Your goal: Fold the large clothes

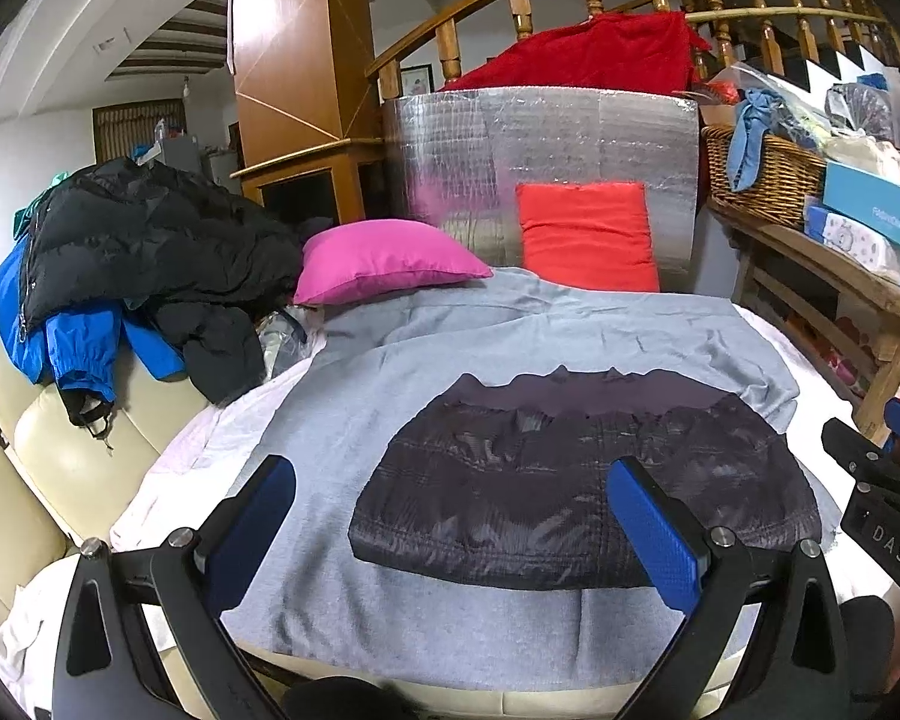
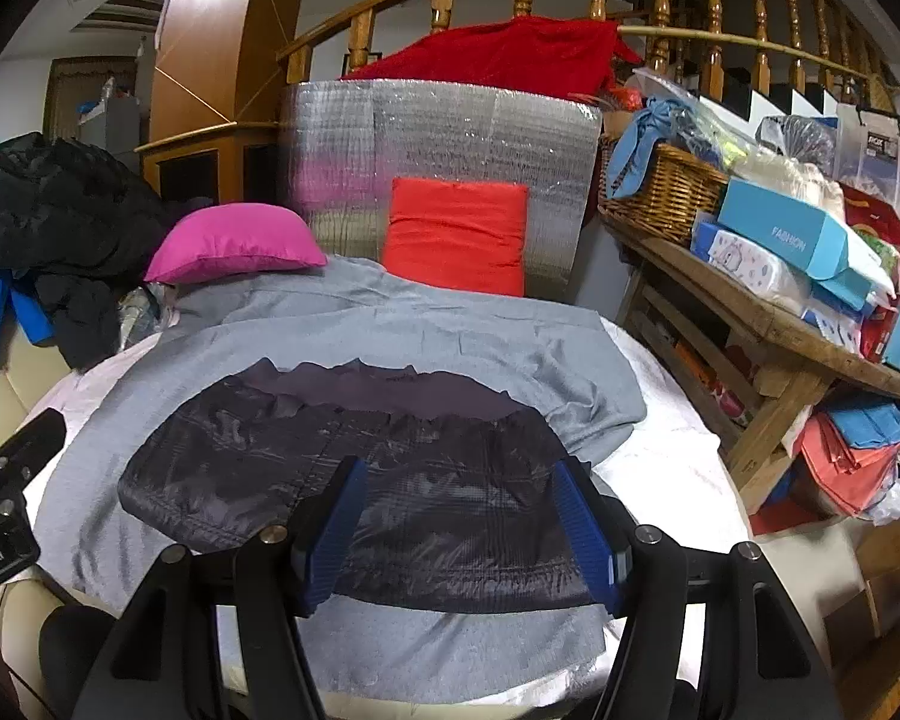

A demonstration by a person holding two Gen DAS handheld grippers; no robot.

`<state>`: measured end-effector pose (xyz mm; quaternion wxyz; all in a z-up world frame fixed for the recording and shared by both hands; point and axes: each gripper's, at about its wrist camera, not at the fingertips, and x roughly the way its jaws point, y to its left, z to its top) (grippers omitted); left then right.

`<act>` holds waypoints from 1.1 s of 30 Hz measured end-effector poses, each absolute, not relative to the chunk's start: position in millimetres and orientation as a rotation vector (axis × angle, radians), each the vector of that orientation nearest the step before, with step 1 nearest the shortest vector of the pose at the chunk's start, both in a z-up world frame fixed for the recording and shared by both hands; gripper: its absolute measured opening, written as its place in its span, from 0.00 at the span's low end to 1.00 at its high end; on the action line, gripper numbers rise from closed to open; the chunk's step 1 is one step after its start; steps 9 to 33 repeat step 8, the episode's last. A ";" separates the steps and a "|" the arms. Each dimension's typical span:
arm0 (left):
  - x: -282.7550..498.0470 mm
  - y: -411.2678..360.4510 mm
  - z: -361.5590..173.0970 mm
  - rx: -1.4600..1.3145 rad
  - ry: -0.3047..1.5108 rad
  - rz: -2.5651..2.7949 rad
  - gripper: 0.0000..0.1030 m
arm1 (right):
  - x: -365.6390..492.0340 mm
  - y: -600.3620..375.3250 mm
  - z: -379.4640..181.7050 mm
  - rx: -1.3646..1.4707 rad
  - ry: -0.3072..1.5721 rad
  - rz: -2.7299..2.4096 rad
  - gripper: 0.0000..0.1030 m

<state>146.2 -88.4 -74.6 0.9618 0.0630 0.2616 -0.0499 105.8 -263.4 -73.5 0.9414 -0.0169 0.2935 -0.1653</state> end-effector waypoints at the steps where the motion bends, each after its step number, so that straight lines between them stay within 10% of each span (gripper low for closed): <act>1: 149.2 -89.6 -75.3 0.128 0.533 -0.104 1.00 | 108.1 -265.2 -74.1 -0.032 0.602 -0.336 0.66; 33: 171.1 -93.8 -79.3 0.055 0.529 -0.185 1.00 | 126.1 -283.7 -80.4 -0.001 0.613 -0.339 0.66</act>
